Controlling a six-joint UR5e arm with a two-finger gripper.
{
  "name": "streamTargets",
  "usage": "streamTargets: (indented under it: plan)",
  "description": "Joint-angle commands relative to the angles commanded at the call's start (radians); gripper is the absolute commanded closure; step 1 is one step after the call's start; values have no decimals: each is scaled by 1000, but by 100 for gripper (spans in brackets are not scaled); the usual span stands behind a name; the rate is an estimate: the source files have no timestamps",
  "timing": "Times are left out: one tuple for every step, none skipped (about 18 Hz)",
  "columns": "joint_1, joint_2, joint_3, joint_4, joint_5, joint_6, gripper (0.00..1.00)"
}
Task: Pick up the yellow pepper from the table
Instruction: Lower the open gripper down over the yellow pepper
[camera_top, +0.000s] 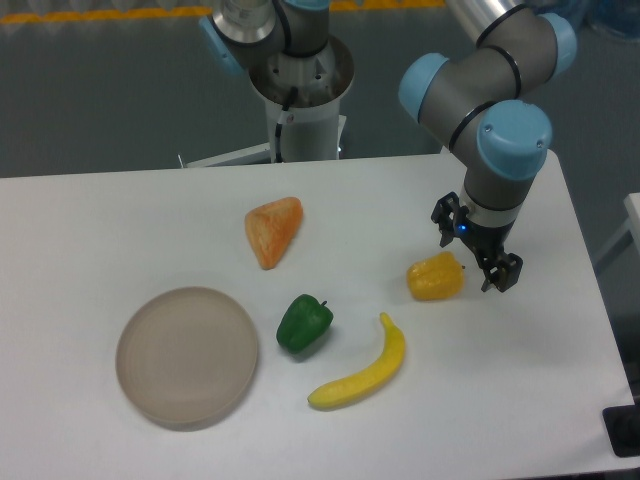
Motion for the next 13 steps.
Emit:
streamTargets:
  plan:
    - [0,0,-3,2,2,0,0]
    - [-2,0,-5,2,2,0,0]
    - [-2,0,-6,3,2,0,0]
    - [-2,-2,-6,3,0,0,0]
    - [-2,0,-6,3,0,0,0]
    - [-2,0,-8,3,2,0,0]
    - [0,0,-21,11,0,2,0]
    - [2,2,-28,15,0,3,0]
    - [6,3,-34,15,0,23,0]
    - [9,6,-35,14,2,44,0]
    - [9,8,-41,14,2,69,0]
    - [11,8,-54,17,3,92,0]
    - [11,8,-75,24,3,121,0]
